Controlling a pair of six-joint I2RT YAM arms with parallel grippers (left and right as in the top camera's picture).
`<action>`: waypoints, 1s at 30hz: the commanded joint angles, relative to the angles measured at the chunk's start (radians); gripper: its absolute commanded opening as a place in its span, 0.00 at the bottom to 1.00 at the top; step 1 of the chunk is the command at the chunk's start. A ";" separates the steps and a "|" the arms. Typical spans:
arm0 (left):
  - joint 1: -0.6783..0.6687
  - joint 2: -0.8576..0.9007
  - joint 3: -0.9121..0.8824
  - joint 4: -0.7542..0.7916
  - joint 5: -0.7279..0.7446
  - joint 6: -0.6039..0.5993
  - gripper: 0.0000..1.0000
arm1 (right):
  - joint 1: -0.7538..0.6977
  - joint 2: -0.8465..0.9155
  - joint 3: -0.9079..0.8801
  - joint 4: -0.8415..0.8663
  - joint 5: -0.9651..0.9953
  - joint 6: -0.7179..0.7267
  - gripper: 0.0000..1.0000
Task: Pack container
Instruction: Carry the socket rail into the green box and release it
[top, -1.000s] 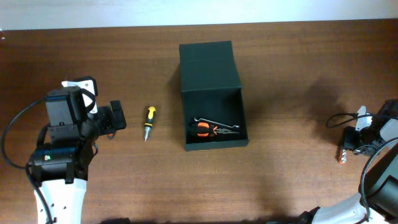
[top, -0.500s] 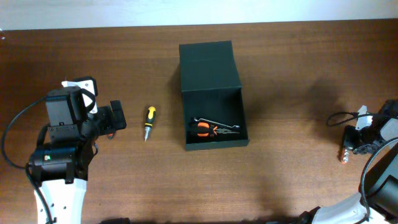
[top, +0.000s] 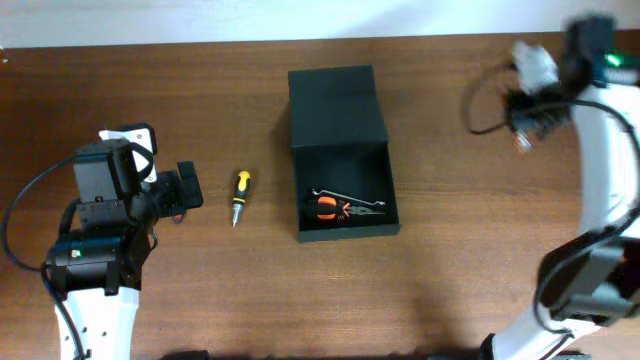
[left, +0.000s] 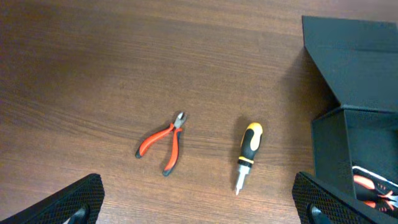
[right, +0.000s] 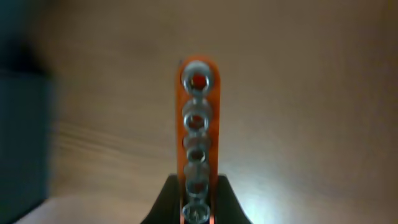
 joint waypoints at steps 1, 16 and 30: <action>0.004 -0.004 0.013 0.000 0.008 0.019 0.99 | 0.208 -0.018 0.154 -0.043 0.003 -0.160 0.04; 0.004 -0.004 0.013 -0.003 0.008 0.019 0.99 | 0.651 0.104 0.152 -0.140 0.001 -0.361 0.04; 0.004 -0.004 0.013 -0.003 0.008 0.019 0.99 | 0.654 0.201 -0.133 -0.043 -0.044 -0.361 0.04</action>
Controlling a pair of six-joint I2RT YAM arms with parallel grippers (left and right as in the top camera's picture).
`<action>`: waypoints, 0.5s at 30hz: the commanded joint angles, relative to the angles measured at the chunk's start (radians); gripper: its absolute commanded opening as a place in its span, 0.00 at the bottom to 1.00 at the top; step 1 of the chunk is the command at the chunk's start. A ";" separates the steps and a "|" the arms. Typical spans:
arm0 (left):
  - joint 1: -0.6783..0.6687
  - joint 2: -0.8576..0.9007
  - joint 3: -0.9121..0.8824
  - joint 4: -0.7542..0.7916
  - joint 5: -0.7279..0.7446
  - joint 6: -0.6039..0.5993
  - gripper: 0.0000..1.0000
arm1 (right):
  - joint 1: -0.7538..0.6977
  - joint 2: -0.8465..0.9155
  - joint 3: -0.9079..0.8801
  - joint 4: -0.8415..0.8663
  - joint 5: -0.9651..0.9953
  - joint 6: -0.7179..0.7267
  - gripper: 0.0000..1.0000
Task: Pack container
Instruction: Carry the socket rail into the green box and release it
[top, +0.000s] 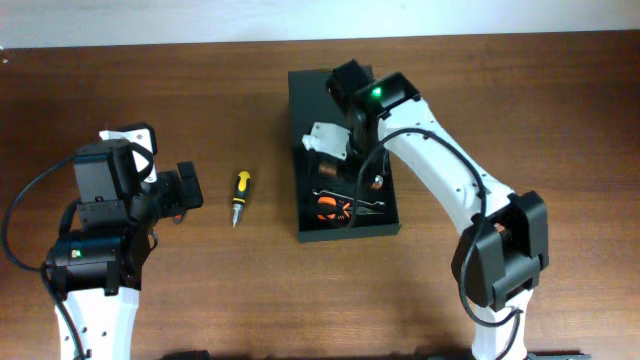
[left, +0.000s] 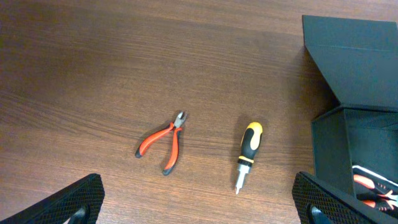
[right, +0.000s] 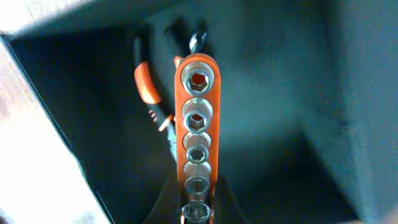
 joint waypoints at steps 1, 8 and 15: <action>0.004 -0.004 0.012 -0.001 0.008 0.019 0.99 | 0.003 0.007 -0.111 0.038 -0.025 -0.010 0.04; 0.004 -0.004 0.012 -0.001 0.008 0.019 0.99 | 0.003 0.007 -0.210 0.074 -0.043 -0.006 0.10; 0.004 -0.004 0.012 -0.008 0.008 0.019 0.99 | 0.003 0.007 -0.210 0.072 -0.072 -0.006 0.74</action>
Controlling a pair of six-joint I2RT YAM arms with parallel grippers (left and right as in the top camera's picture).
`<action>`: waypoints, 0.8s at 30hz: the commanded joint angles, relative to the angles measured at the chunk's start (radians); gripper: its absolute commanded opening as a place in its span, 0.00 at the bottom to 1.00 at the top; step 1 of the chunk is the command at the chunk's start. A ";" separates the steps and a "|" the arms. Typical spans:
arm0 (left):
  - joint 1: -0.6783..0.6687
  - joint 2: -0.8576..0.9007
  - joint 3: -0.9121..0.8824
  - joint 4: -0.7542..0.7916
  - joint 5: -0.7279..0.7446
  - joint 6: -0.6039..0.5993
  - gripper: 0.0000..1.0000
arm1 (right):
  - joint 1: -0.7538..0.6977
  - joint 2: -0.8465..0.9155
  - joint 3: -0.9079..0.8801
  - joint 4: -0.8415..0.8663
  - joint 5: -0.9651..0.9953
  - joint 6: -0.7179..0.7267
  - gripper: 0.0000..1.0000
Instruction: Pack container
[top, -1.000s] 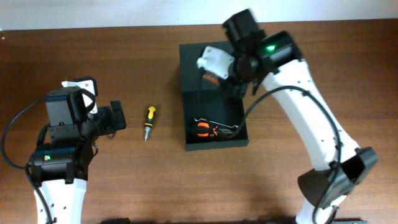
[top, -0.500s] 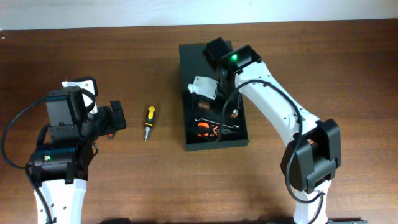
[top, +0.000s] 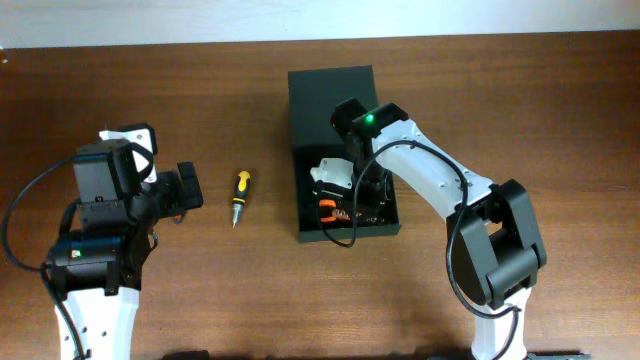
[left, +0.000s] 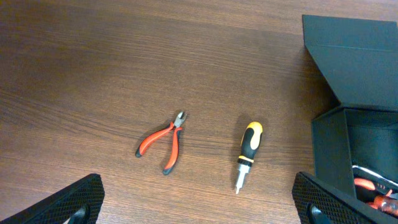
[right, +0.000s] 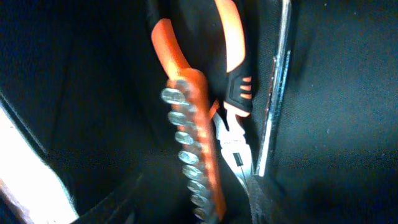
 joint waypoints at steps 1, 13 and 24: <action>0.004 -0.004 0.012 -0.008 0.008 0.019 0.99 | 0.003 -0.006 0.004 0.003 -0.031 0.006 0.86; 0.004 -0.004 0.015 -0.007 0.063 0.114 0.99 | -0.061 -0.127 0.649 -0.142 0.358 0.415 0.99; -0.150 0.163 0.142 -0.097 0.025 0.144 0.99 | -0.621 -0.258 0.981 -0.481 0.235 0.730 0.99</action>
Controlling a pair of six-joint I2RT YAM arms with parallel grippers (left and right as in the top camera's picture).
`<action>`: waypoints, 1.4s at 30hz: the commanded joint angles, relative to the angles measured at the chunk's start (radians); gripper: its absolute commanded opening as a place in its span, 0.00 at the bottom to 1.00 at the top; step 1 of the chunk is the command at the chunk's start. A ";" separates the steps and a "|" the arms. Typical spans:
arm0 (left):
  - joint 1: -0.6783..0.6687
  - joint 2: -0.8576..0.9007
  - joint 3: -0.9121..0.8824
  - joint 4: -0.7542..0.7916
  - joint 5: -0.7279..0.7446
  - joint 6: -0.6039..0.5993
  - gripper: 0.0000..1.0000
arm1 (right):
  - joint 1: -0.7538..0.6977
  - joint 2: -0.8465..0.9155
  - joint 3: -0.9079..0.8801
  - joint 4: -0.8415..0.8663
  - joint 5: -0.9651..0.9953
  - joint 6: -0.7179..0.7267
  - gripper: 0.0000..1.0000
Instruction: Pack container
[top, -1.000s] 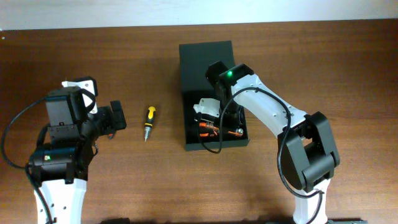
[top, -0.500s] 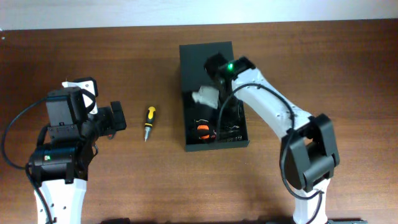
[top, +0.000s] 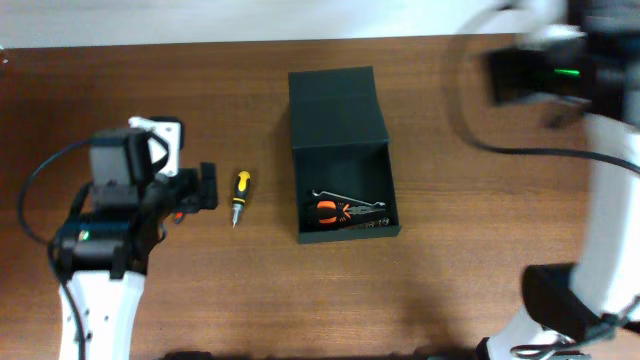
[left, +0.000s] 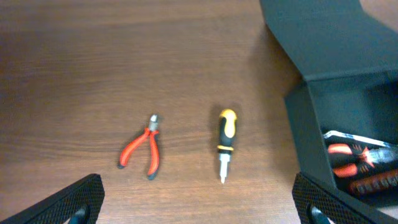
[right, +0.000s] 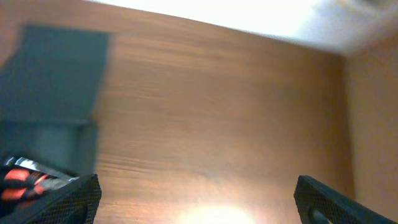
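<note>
The black box stands open mid-table with its lid folded back. Inside lie orange pliers, a thin metal wrench and the orange socket rail. On the table left of the box are a yellow-and-black screwdriver and small red pliers. My left gripper hangs open above them, holding nothing. My right gripper is open and empty, high over the table right of the box. The right arm is blurred in the overhead view.
The wooden table reaches a pale wall at the back. The box's upright front wall faces the screwdriver. In the overhead view my left gripper covers the red pliers.
My right gripper was down inside the box beside the socket rail. It is now open and empty, up at the far right. The rail lies in the box. My left wrist shifted slightly.
My right gripper held the orange socket rail over the table far right of the box. Then it held the rail above the open box, then low inside next to the pliers. Now the rail rests in the box and the gripper is away.
</note>
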 joint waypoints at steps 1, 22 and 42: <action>-0.065 0.113 0.053 -0.032 -0.018 0.025 0.99 | -0.186 -0.024 -0.014 -0.013 -0.159 0.112 0.99; -0.119 0.570 0.057 0.051 0.019 0.025 0.99 | -0.542 -0.029 -0.876 0.233 -0.236 0.097 0.99; -0.119 0.875 0.057 0.103 0.019 0.017 0.99 | -0.542 -0.029 -0.967 0.327 -0.237 0.105 0.99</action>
